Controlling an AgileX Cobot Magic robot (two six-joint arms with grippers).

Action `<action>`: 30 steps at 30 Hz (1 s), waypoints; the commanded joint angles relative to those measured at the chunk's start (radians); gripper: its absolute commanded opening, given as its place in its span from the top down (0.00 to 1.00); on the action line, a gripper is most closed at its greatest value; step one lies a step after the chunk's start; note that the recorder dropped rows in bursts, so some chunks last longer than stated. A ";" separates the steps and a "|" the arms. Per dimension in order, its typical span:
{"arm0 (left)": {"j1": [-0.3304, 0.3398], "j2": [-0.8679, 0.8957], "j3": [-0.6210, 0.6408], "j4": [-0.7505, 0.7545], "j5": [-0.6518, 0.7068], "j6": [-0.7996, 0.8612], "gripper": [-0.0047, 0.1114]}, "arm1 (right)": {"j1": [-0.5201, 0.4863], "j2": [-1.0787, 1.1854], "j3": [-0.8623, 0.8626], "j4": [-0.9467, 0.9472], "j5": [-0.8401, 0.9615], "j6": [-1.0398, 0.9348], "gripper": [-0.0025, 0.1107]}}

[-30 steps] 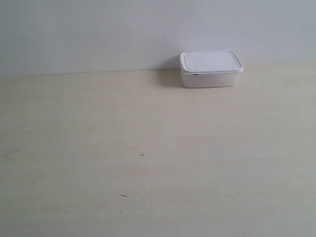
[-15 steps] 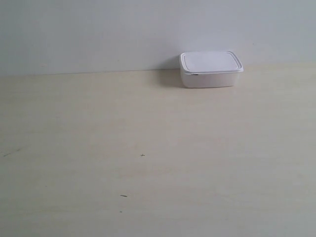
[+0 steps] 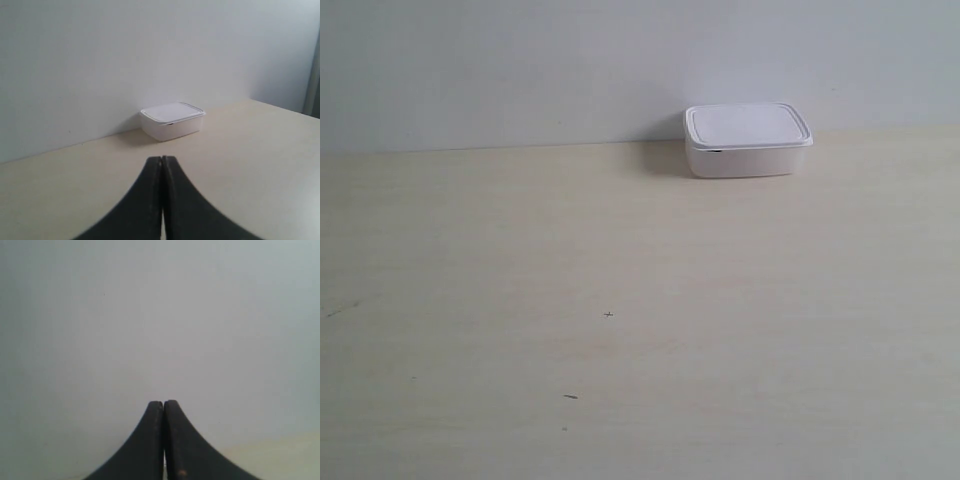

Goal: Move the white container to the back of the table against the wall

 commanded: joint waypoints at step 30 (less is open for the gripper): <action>0.002 -0.365 0.080 0.071 0.314 0.032 0.96 | -0.004 -0.007 0.124 -0.146 0.093 -0.001 0.98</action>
